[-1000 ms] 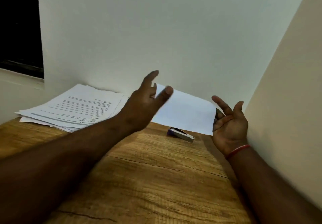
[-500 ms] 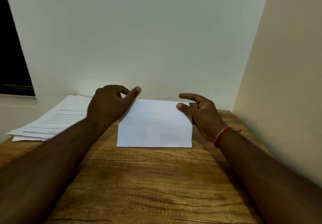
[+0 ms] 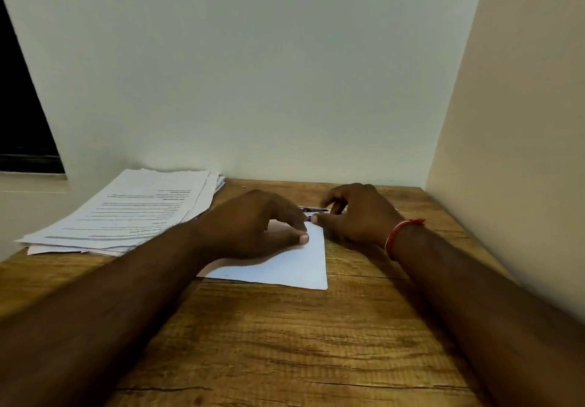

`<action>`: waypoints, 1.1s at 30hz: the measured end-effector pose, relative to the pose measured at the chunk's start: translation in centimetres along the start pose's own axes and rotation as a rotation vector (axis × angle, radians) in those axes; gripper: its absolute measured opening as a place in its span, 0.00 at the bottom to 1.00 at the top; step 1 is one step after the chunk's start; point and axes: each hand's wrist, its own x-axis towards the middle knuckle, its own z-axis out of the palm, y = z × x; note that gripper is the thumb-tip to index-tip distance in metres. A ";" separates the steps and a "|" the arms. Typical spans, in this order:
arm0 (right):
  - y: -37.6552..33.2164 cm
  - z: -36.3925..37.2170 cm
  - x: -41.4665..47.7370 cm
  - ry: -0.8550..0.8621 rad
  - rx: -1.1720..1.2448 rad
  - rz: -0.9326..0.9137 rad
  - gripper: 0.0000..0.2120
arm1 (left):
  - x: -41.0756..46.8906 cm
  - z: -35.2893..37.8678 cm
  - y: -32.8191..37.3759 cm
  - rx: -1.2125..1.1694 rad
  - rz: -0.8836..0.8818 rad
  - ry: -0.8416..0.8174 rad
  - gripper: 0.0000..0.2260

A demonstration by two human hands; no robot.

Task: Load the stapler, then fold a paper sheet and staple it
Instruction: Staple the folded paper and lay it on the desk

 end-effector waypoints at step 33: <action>-5.6 3.7 -3.0 -0.479 -0.236 -0.056 0.52 | 0.1 3.0 -1.2 0.326 -0.613 -0.375 0.48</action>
